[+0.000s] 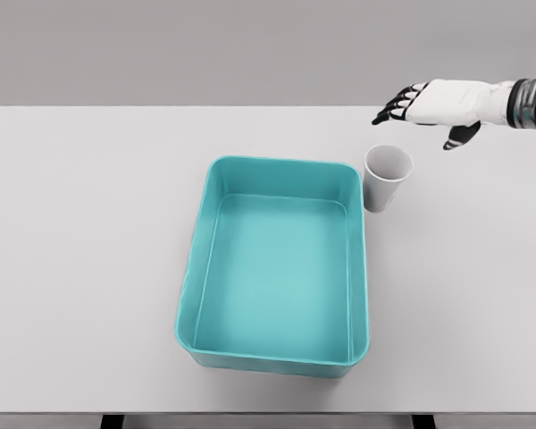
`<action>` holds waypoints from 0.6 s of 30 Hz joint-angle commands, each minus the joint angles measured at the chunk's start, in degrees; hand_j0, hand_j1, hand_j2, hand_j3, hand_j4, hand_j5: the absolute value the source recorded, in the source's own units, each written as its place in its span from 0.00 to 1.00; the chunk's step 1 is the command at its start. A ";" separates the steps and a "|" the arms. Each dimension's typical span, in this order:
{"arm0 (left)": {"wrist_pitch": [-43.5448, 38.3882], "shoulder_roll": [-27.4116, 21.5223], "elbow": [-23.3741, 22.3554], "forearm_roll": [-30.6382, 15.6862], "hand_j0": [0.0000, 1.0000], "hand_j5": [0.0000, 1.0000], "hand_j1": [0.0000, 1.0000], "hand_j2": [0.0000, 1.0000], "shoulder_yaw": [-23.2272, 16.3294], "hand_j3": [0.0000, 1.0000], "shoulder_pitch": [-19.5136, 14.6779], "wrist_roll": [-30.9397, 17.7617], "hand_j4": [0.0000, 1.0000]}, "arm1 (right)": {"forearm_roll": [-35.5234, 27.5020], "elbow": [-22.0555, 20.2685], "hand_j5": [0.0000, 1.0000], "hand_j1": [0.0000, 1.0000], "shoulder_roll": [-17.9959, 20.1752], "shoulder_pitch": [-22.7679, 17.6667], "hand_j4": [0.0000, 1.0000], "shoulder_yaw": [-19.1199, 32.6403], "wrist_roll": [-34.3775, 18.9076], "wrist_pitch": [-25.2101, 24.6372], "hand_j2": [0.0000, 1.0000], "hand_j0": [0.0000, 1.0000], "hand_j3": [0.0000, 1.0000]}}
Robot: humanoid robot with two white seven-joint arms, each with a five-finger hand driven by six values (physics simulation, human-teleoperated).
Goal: Put the paper cup into the basket with your right arm
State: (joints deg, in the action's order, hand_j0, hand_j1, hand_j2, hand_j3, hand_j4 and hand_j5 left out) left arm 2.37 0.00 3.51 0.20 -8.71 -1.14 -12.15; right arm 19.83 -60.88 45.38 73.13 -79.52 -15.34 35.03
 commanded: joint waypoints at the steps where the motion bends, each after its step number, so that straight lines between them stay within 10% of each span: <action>1: 0.00 0.00 0.00 -0.02 1.00 1.00 1.00 1.00 0.01 1.00 -0.09 0.02 1.00 | -0.14 -0.21 1.00 1.00 -0.90 -0.18 1.00 0.41 0.05 -0.03 1.00 1.00 1.00; 18: 0.00 0.00 0.00 -0.02 1.00 1.00 1.00 1.00 0.01 1.00 0.00 -0.07 1.00 | -0.14 -0.38 1.00 1.00 -1.26 -2.29 1.00 0.33 0.05 -0.03 1.00 1.00 1.00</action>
State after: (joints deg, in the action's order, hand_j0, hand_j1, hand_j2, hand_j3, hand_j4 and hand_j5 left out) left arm 2.37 0.00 3.51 0.20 -8.71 -1.14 -12.16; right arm 19.96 -61.26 44.11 70.84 -79.29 -15.33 35.07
